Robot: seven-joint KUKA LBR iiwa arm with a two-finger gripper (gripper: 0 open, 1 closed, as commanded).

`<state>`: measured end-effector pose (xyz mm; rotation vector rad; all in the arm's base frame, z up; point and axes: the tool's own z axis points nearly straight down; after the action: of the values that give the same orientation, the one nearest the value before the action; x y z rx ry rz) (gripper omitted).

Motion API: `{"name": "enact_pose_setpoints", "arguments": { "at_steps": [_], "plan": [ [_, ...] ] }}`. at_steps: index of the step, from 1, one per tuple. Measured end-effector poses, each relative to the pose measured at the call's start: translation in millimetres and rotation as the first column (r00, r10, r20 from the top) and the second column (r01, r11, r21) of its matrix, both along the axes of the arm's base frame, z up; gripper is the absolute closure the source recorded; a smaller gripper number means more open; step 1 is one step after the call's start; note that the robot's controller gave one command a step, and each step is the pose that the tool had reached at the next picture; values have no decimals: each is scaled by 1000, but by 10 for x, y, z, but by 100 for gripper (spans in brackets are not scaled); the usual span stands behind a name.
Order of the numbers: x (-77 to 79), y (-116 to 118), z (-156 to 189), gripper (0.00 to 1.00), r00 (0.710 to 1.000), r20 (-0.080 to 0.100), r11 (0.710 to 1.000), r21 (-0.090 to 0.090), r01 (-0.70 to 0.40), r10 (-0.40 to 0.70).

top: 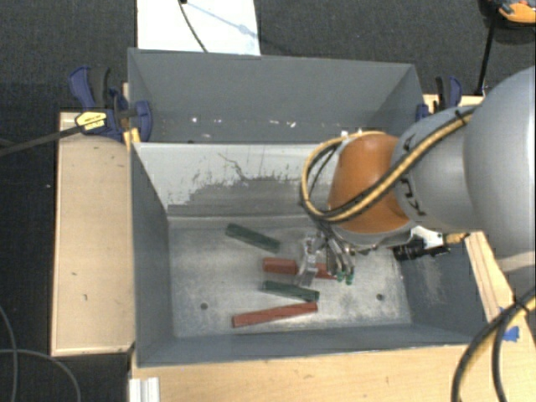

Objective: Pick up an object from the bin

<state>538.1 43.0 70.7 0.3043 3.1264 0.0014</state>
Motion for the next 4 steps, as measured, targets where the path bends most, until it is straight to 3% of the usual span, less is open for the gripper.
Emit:
{"name": "enact_pose_setpoints", "arguments": {
  "at_steps": [4],
  "plan": [
    [0, 0, 0, 100, 1000, 0, 1000, 0, 0, 0]
  ]
}}
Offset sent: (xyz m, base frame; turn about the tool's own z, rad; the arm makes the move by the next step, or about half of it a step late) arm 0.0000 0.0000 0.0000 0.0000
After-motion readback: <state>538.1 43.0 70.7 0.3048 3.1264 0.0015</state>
